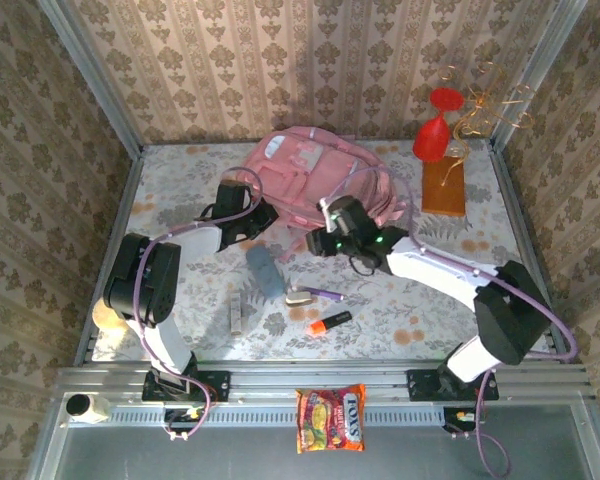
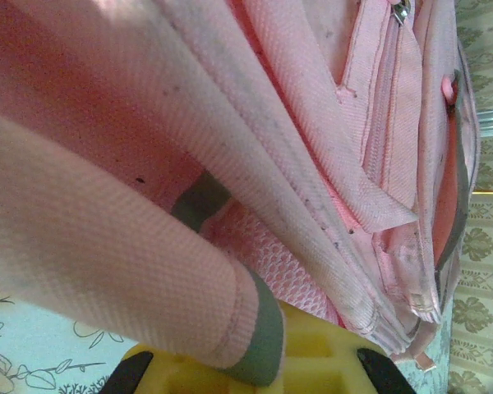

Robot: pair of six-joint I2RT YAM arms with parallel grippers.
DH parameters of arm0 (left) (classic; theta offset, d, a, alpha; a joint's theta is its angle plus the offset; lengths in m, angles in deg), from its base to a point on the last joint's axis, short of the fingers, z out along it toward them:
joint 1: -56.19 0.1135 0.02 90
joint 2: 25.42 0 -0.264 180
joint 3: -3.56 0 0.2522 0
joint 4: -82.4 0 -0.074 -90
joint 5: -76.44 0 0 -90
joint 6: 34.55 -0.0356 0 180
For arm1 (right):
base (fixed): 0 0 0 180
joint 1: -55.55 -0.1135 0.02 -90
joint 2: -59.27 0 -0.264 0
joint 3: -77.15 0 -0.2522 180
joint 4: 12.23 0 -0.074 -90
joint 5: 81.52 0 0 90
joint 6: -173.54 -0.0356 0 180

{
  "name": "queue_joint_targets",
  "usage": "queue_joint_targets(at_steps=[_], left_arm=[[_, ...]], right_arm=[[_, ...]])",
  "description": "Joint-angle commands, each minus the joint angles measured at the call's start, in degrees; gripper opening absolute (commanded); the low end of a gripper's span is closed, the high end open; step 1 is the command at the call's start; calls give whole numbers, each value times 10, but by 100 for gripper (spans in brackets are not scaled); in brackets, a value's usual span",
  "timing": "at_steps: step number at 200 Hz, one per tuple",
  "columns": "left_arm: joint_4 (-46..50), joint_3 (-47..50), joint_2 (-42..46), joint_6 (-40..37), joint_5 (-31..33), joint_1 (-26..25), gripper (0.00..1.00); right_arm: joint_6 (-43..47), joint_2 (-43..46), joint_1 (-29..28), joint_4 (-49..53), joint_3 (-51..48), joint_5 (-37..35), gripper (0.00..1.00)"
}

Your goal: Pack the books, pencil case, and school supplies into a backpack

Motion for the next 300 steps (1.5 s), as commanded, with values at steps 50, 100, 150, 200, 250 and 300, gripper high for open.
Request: queue_joint_targets(at_steps=[50,100,150,200,250,300], left_arm=[[-10,-9,33,-12,-39,-6,0],[-13,-12,38,-10,-43,-5,0],[-17,-11,38,-9,-47,-4,0],[-16,-9,34,-11,-48,-3,0],[-16,-7,31,-14,-46,0,0],[-8,-1,32,-39,-29,8,0]], right_arm=[[31,-179,-12,-211,40,-72,45],[47,-247,-2,-234,76,-116,45],[45,-274,-1,-265,86,-138,38],[43,-279,-1,-288,84,-149,26],[36,-254,-2,-313,47,-140,7],[4,-203,-1,-322,-35,-130,0]])
